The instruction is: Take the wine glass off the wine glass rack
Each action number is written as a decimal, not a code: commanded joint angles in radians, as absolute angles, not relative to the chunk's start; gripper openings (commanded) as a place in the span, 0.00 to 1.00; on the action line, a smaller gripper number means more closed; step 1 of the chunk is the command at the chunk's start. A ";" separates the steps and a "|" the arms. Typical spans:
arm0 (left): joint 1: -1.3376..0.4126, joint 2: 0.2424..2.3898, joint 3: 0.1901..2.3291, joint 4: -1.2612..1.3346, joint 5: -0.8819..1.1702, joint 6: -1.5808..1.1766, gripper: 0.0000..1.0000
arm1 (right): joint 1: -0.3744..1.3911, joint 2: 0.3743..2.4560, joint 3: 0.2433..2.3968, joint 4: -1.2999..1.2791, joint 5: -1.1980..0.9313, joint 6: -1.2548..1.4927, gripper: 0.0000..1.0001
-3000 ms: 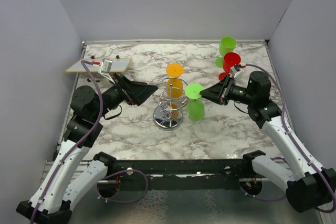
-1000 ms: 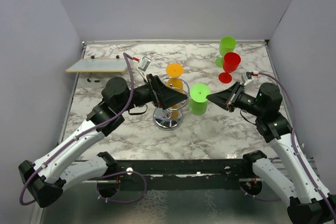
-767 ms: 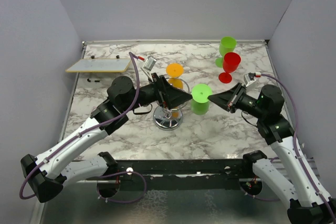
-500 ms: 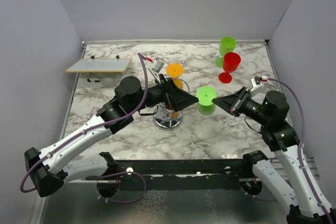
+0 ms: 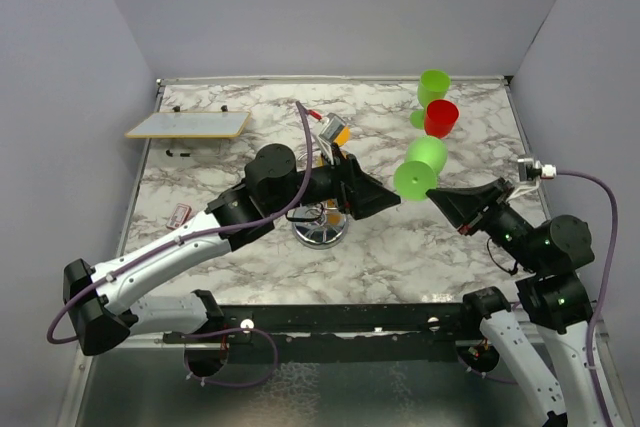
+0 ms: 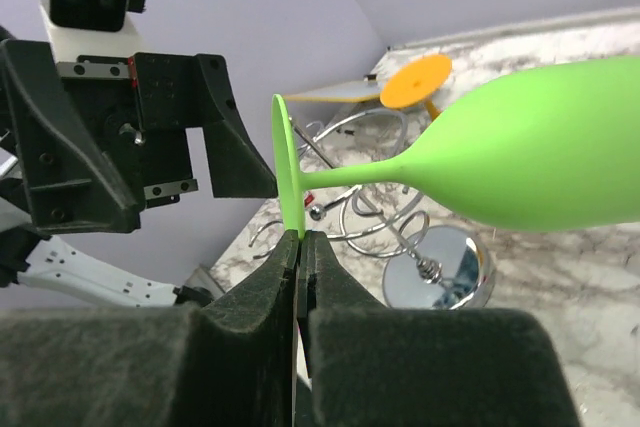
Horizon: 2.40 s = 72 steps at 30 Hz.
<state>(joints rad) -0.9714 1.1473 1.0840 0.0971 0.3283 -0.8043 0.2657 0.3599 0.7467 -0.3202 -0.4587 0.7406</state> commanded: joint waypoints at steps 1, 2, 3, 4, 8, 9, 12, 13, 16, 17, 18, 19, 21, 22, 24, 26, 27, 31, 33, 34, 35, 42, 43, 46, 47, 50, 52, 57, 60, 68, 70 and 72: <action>-1.009 1.175 1.136 0.147 0.354 -0.755 0.76 | 0.268 0.348 0.789 -0.203 -0.529 0.597 0.01; -1.018 1.183 1.143 0.146 0.358 -0.744 0.73 | 0.268 0.347 0.789 -0.185 -0.554 0.589 0.01; -1.027 1.191 1.150 0.147 0.360 -0.735 0.70 | 0.268 0.349 0.788 -0.166 -0.581 0.587 0.01; -1.033 1.198 1.157 0.147 0.363 -0.724 0.67 | 0.268 0.352 0.786 -0.147 -0.607 0.587 0.01; -1.040 1.211 1.162 0.145 0.355 -0.699 0.53 | 0.270 0.358 0.784 -0.088 -0.695 0.607 0.01; -1.041 1.208 1.160 0.145 0.348 -0.696 0.50 | 0.270 0.358 0.783 -0.080 -0.706 0.611 0.01; -1.042 1.195 1.153 0.146 0.325 -0.689 0.46 | 0.272 0.359 0.784 -0.076 -0.723 0.609 0.01; -1.042 1.190 1.151 0.147 0.318 -0.686 0.44 | 0.273 0.359 0.783 -0.078 -0.725 0.608 0.01; -1.042 1.174 1.139 0.167 0.302 -0.678 0.43 | 0.274 0.360 0.771 -0.069 -0.743 0.610 0.01; -1.042 1.169 1.134 0.177 0.301 -0.677 0.43 | 0.274 0.359 0.765 -0.066 -0.747 0.612 0.01; -1.042 1.166 1.130 0.187 0.301 -0.677 0.41 | 0.274 0.359 0.760 -0.061 -0.752 0.615 0.01; -1.042 1.164 1.126 0.195 0.300 -0.674 0.38 | 0.274 0.359 0.756 -0.057 -0.757 0.619 0.01; -1.042 1.158 1.124 0.202 0.302 -0.665 0.35 | 0.275 0.361 0.753 -0.043 -0.770 0.623 0.01; -1.042 1.156 1.123 0.203 0.307 -0.657 0.32 | 0.275 0.362 0.752 -0.037 -0.774 0.623 0.01; -1.042 1.151 1.123 0.203 0.321 -0.625 0.26 | 0.276 0.365 0.754 -0.034 -0.780 0.619 0.01; -1.041 1.144 1.123 0.204 0.341 -0.580 0.17 | 0.278 0.368 0.759 -0.038 -0.774 0.615 0.01; -1.041 1.141 1.121 0.203 0.352 -0.558 0.12 | 0.277 0.370 0.762 -0.039 -0.770 0.611 0.01; -1.042 1.133 1.108 0.215 0.428 -0.459 0.00 | 0.279 0.379 0.784 -0.047 -0.762 0.603 0.10; -1.042 1.122 1.092 0.235 0.468 -0.420 0.00 | 0.279 0.385 0.801 -0.062 -0.755 0.600 0.24; -1.042 1.112 1.078 0.242 0.489 -0.390 0.00 | 0.278 0.390 0.817 -0.083 -0.746 0.589 0.30; -1.042 1.101 1.064 0.248 0.505 -0.358 0.00 | 0.279 0.397 0.840 -0.116 -0.735 0.577 0.35; -1.042 0.997 0.974 0.241 0.604 -0.030 0.00 | 0.278 0.470 1.069 -0.434 -0.545 0.492 0.67; -1.042 0.982 0.961 0.243 0.621 0.013 0.00 | 0.278 0.484 1.104 -0.484 -0.502 0.488 0.71; -1.043 0.942 0.915 0.243 0.724 0.182 0.00 | 0.279 0.524 1.200 -0.622 -0.388 0.487 0.77; -1.043 0.923 0.894 0.241 0.772 0.248 0.00 | 0.278 0.535 1.217 -0.644 -0.380 0.485 0.78; -1.043 0.878 0.835 0.240 0.832 0.390 0.00 | 0.279 0.564 1.239 -0.678 -0.398 0.490 0.78; -1.045 0.856 0.808 0.245 0.820 0.422 0.00 | 0.278 0.579 1.246 -0.678 -0.401 0.520 0.77; -1.045 0.861 0.809 0.203 0.666 0.457 0.00 | 0.278 0.696 1.311 -0.603 -0.526 0.560 0.78; -1.046 0.863 0.822 0.137 0.659 0.470 0.00 | 0.278 0.794 1.415 -0.639 -0.629 0.463 0.76; -1.049 0.743 0.729 0.056 0.734 0.521 0.00 | 0.278 0.868 1.505 -0.732 -0.692 0.377 0.76; -1.049 0.726 0.715 -0.003 0.771 0.590 0.00 | 0.279 0.873 1.507 -0.780 -0.758 0.372 0.76; -1.049 0.710 0.687 -0.039 0.796 0.660 0.00 | 0.279 0.864 1.491 -0.789 -0.846 0.372 0.77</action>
<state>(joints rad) -1.0431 0.7475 0.7246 0.0631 0.7082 0.5018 0.2741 0.8753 1.4830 -0.7155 -0.6636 0.4026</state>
